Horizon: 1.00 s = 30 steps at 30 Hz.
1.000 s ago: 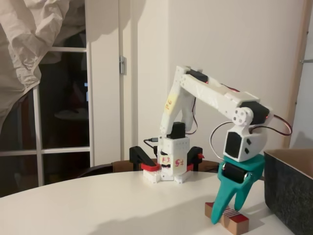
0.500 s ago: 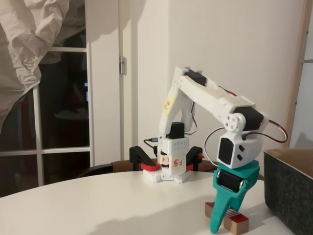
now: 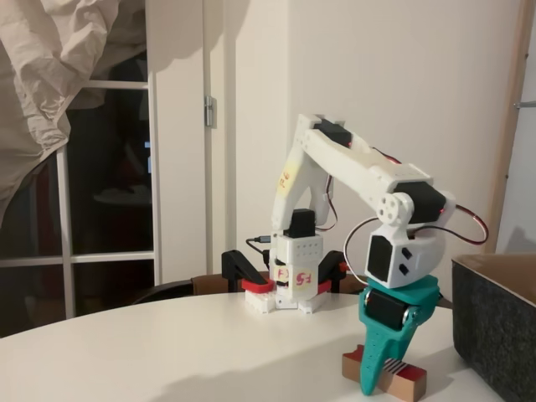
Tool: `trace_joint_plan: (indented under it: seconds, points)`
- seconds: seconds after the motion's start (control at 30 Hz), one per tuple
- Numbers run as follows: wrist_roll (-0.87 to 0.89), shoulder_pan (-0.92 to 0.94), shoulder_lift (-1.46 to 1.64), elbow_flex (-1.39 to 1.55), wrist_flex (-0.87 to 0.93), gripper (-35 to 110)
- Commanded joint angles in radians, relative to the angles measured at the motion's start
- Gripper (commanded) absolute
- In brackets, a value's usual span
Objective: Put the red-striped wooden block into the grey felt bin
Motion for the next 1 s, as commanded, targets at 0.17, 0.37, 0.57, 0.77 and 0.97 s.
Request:
trace_joint_plan:
  seconds: [0.17,0.37,0.57,0.77,0.97]
  points:
    - [0.055,0.020,0.008,-0.003,-0.006,13]
    - [0.078,0.035,0.012,-0.003,-0.006,10]
    - [0.103,0.048,0.021,-0.006,-0.006,8]
    - [0.138,0.063,0.044,-0.009,-0.006,7]
    - [0.190,0.086,0.103,-0.008,-0.005,6]
